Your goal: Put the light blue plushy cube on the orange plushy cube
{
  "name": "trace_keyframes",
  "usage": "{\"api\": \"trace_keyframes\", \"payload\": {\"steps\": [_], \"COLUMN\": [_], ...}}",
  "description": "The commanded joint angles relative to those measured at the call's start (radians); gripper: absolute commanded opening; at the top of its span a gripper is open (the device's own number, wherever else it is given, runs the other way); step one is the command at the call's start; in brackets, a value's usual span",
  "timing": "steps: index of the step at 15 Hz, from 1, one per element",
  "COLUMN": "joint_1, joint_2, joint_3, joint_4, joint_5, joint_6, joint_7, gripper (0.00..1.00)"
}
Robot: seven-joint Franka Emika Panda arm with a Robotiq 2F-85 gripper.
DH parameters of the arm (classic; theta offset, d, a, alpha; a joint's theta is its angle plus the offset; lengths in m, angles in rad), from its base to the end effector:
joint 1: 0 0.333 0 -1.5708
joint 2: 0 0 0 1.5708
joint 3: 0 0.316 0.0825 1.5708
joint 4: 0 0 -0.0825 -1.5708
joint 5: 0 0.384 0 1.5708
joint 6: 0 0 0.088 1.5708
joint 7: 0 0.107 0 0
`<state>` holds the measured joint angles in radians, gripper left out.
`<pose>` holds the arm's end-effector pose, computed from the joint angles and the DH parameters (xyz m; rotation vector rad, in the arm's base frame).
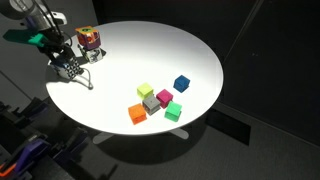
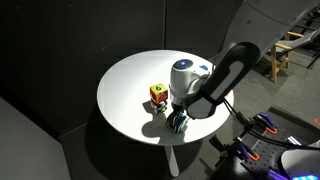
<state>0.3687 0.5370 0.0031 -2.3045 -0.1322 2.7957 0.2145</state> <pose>0.4705 0.1902 0.1088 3.0587 0.4346 -0.0495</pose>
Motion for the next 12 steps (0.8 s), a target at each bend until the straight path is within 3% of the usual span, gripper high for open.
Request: {"api": "trace_keyframes", "payload": {"steps": [1, 2, 3, 4, 7, 12], "joint_1": [0.007, 0.009, 0.016, 0.025, 0.052, 0.074], "joint_2": [0.047, 0.058, 0.066, 0.071, 0.054, -0.008], "joint_3": [-0.007, -0.007, -0.012, -0.019, -0.04, -0.045], "joint_4": [0.046, 0.054, 0.061, 0.066, 0.069, 0.067], "joint_5": [-0.01, -0.011, -0.012, -0.018, -0.036, -0.071], "joint_6": [-0.016, -0.023, -0.024, -0.027, -0.056, -0.132], "joint_7": [0.018, 0.016, 0.022, 0.026, 0.035, 0.028], "gripper": [1.0, 1.0, 0.75, 0.73, 0.5, 0.25]}}
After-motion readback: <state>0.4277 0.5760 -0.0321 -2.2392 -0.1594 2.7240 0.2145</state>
